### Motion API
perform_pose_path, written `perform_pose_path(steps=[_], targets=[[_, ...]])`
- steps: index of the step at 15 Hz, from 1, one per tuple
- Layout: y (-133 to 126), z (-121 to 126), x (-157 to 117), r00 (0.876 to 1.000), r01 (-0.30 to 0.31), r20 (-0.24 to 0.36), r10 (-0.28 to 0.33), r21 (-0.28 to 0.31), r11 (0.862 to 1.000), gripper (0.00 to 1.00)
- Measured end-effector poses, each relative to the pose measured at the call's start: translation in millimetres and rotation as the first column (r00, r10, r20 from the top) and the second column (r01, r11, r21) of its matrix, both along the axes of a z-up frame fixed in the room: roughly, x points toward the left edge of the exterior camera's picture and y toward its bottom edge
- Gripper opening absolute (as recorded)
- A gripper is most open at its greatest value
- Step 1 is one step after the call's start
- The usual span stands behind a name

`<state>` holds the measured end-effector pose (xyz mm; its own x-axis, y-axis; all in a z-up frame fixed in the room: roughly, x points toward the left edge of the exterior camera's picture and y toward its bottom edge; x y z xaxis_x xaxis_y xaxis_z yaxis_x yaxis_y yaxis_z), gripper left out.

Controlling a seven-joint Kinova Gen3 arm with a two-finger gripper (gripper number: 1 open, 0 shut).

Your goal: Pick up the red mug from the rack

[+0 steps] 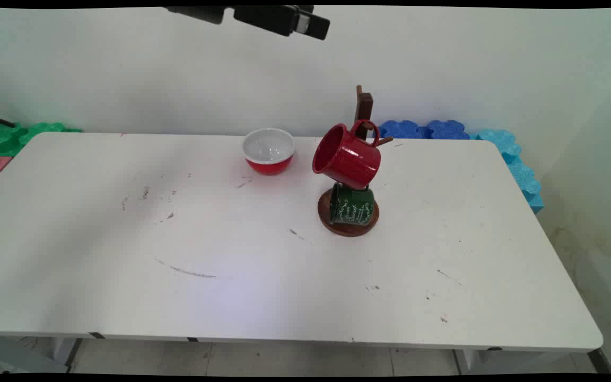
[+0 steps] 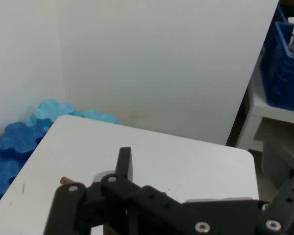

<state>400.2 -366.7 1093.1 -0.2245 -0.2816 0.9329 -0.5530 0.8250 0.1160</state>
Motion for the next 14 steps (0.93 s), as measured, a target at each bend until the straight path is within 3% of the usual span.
perform_pose_path(steps=[7,14], targets=[[-7,-12,-15,0.996,-0.070,0.059,0.066,0.067,0.995,1.00],[0,-37,-29,0.987,-0.139,0.105,0.124,0.151,0.979,1.00]])
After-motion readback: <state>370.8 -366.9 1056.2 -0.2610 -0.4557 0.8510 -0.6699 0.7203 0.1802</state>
